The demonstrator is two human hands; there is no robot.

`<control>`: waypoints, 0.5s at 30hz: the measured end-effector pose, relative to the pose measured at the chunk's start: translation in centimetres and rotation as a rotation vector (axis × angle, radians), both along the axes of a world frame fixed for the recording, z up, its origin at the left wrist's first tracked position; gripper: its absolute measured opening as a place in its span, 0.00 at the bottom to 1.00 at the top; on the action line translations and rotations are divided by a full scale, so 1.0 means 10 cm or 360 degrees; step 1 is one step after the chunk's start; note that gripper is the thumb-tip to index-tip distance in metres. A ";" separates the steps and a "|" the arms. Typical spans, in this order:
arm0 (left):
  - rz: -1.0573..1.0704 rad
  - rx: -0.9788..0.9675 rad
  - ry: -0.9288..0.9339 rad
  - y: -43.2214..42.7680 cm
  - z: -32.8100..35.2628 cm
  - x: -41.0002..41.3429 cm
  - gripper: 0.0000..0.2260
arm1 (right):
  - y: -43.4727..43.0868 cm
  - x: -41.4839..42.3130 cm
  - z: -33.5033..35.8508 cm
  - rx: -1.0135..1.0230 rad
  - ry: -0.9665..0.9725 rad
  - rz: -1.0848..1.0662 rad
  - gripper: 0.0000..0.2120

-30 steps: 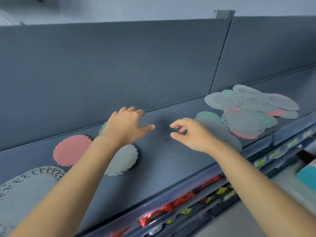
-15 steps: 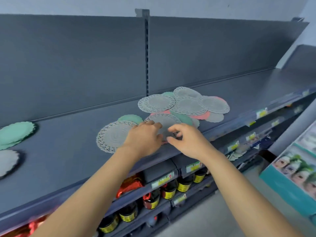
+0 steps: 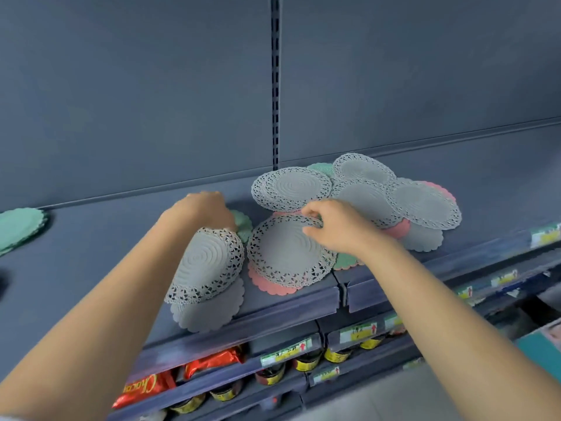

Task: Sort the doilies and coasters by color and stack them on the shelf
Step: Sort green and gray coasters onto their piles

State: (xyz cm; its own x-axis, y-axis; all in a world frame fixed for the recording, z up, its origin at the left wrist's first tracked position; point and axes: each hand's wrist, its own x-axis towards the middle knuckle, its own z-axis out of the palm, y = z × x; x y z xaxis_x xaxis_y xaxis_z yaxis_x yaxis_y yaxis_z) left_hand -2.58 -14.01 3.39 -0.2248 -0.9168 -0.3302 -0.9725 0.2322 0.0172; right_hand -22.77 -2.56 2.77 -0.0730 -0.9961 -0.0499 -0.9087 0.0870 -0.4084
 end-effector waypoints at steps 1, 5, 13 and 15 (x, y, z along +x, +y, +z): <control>-0.0024 0.0033 -0.0073 -0.09 0.01 -0.01 0.25 | -0.07 -0.03 -0.01 0.0044 0.0028 0.0021 0.19; -0.0200 0.0106 -0.0226 -0.32 0.08 -0.11 0.20 | -0.26 -0.19 -0.07 0.0159 0.0062 0.0095 0.20; -0.0278 0.0161 0.0141 -0.34 0.33 -0.23 0.09 | -0.48 -0.52 -0.09 0.0319 -0.0385 0.0243 0.15; -0.0229 -0.0230 0.0461 -0.30 0.38 -0.30 0.07 | -0.54 -0.62 -0.03 0.0414 -0.0425 0.0344 0.15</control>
State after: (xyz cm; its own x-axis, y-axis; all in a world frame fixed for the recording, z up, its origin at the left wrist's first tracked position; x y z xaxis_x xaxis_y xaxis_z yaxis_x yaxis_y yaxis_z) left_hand -5.61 -17.04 7.22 -0.4203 -0.9015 -0.1031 -0.8892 0.3867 0.2445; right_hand -29.00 -7.93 2.50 0.1852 -0.9389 -0.2902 -0.7828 0.0376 -0.6212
